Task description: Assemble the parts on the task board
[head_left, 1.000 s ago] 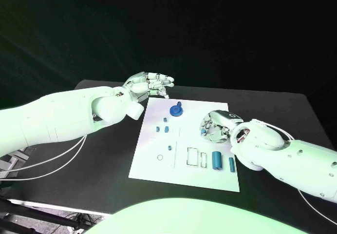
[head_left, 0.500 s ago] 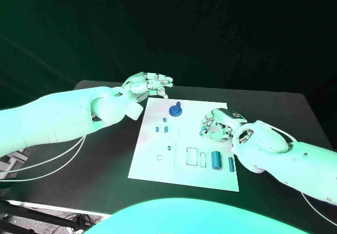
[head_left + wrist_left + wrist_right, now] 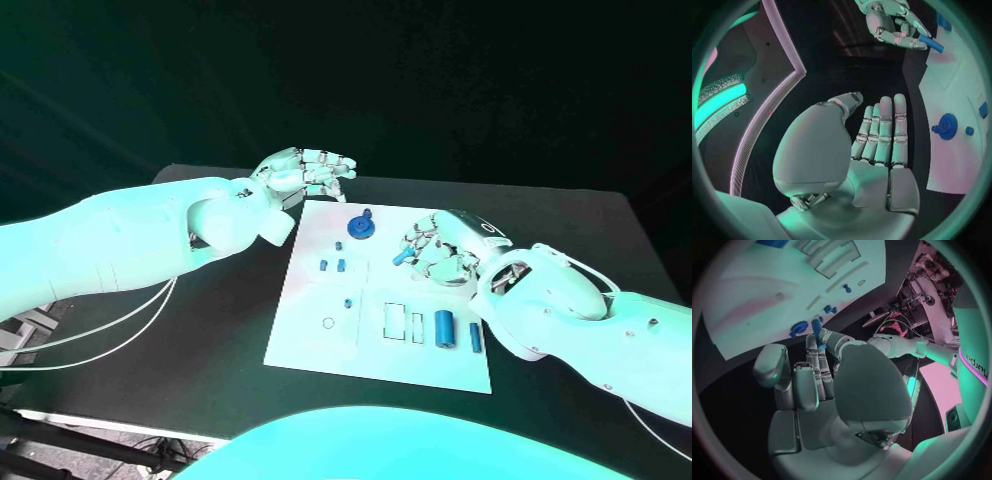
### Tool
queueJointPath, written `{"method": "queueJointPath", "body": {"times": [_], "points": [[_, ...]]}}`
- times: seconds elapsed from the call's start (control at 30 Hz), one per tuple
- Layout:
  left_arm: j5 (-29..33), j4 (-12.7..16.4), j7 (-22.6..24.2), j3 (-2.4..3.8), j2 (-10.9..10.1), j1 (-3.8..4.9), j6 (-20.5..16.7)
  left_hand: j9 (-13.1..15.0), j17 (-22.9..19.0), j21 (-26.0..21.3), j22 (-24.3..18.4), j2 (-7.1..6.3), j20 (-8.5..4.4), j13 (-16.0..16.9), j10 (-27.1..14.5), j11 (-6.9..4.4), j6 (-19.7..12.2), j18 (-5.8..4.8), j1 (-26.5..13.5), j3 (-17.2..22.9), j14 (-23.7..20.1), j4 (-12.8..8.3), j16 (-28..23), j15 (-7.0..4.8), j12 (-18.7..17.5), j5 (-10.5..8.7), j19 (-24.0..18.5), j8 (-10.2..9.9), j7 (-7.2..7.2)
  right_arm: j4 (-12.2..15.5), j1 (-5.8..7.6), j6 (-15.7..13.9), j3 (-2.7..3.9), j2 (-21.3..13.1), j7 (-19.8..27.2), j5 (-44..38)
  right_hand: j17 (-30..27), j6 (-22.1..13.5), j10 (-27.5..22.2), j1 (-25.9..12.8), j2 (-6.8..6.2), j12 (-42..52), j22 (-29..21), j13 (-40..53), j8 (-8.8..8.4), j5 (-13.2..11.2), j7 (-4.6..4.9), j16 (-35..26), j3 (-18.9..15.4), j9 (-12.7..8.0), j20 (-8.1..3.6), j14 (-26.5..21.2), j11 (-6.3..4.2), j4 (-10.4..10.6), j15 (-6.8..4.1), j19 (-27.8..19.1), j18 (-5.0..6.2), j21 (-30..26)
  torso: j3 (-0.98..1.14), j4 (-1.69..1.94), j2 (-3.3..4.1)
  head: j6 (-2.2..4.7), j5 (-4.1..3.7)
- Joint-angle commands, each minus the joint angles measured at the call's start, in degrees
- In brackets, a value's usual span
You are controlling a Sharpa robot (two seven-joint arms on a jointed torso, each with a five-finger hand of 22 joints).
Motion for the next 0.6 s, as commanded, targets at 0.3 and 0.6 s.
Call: {"method": "queueJointPath", "body": {"times": [0.3, 0.6], "points": [[-0.21, 0.14, 0.78, 0.05, 0.26, 0.06, 0.82, -0.05, -0.05, -0.24, -0.09, 0.40, 0.03, -0.10, -0.36, -0.05, -0.48, 0.24, -0.36, -0.36, -0.43, 0.03, -0.35, -0.10, -0.09, 0.13, 0.24, 0.05, 0.41, 1.15, -1.83, 2.26, -0.79, 6.17, 2.30, 1.88, -0.22, 0.18, 0.06, -0.02, 0.45, 0.11, 7.95, -0.02, 0.44, 0.17, 0.17, 0.15, 0.42, 0.88, 0.08, 1.68, 0.33, -0.02, -0.36, 0.34, -0.69, -0.54, -0.04, 0.14, 0.07, 0.00, 1.52], [-0.18, 0.22, 0.75, 0.05, 0.42, 0.06, 0.74, -0.05, -0.05, -0.24, -0.09, 0.40, 0.03, -0.10, -0.36, -0.05, -0.48, 0.24, -0.36, -0.36, -0.43, 0.03, -0.35, -0.10, -0.09, 0.13, 0.24, 0.05, 0.41, -0.08, -4.04, 4.66, -1.41, 9.57, 2.17, 0.31, -0.45, -0.05, -0.08, -0.13, 0.46, -0.01, 7.84, -0.03, 0.45, 0.15, 0.26, 0.04, 0.47, 1.00, 0.07, 1.63, 0.41, -0.06, -0.32, 0.22, -0.62, -1.04, 0.00, 0.07, 0.12, 0.00, 2.98]]}}
